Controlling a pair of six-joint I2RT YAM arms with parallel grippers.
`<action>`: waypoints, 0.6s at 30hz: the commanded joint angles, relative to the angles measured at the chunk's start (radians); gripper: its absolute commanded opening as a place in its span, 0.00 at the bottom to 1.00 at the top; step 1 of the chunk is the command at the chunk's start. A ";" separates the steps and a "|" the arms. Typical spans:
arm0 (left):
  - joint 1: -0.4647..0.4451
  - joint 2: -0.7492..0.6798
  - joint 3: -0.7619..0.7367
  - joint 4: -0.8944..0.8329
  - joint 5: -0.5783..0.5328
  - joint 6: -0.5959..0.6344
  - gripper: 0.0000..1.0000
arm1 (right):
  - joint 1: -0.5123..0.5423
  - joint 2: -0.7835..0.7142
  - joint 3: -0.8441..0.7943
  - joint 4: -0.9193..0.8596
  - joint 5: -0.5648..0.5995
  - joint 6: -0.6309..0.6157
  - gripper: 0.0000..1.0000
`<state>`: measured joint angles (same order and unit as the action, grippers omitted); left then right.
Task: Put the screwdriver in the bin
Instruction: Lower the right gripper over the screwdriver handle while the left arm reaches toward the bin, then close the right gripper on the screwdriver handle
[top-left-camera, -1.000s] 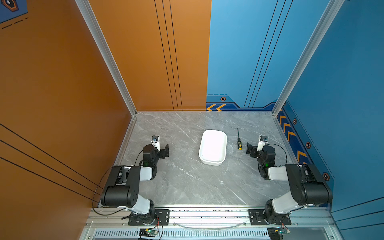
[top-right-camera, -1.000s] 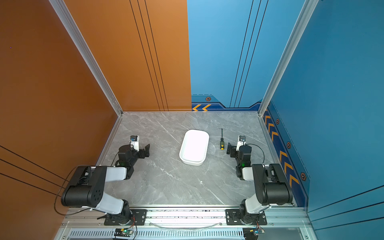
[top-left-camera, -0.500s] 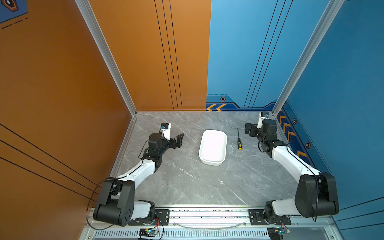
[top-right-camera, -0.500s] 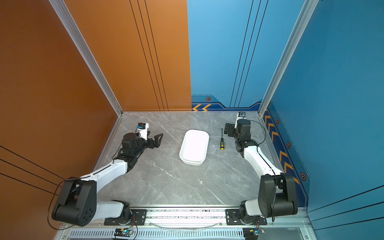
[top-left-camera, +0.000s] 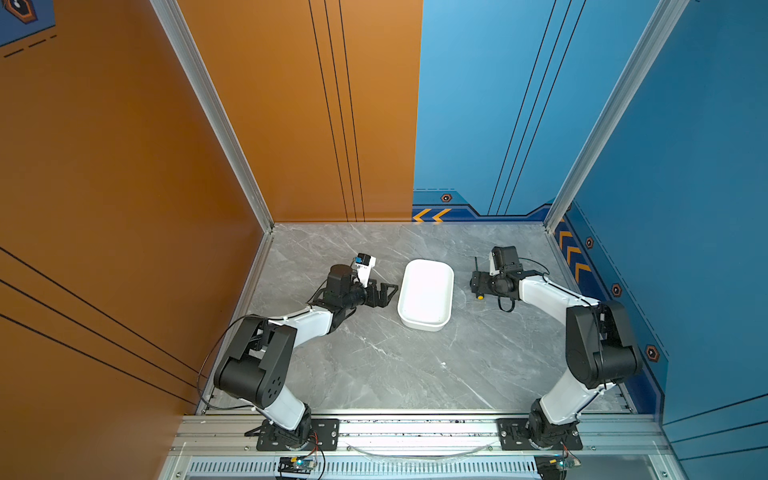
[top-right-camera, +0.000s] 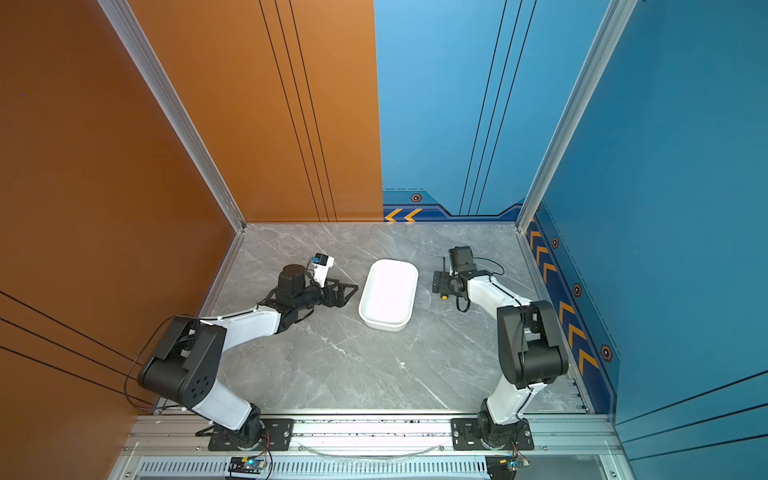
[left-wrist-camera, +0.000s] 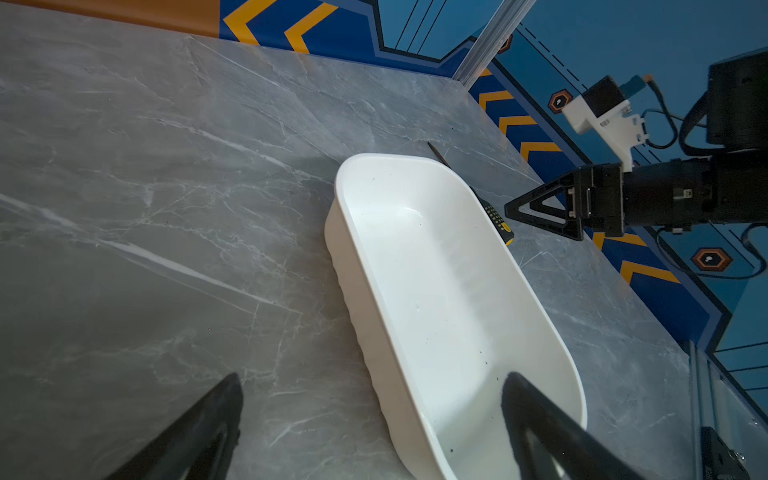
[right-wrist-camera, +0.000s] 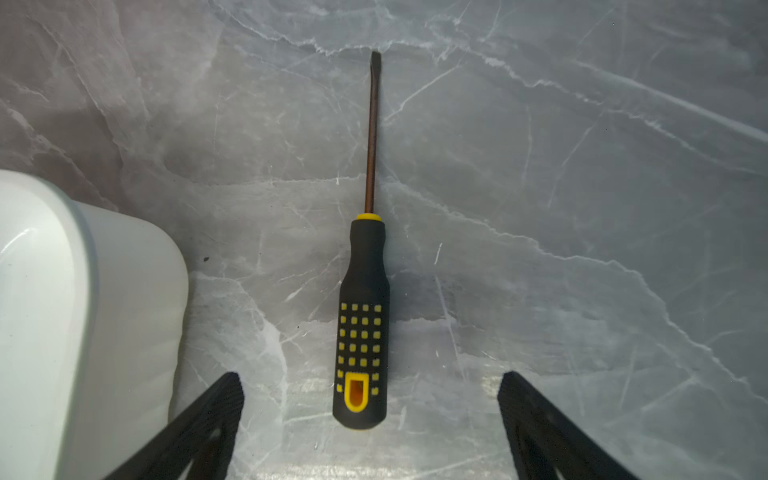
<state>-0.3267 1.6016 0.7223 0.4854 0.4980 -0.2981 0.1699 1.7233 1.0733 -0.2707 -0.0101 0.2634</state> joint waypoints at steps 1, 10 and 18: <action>-0.012 0.026 -0.002 -0.002 0.059 -0.029 0.98 | 0.011 0.045 0.056 -0.104 -0.022 -0.019 0.93; -0.045 0.055 -0.004 -0.002 0.050 -0.030 0.98 | 0.020 0.125 0.105 -0.140 -0.009 -0.018 0.88; -0.046 0.085 0.029 -0.002 0.057 -0.049 0.98 | 0.025 0.182 0.162 -0.180 0.008 -0.022 0.81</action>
<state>-0.3679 1.6711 0.7197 0.4812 0.5266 -0.3317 0.1909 1.8828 1.2034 -0.3992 -0.0227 0.2588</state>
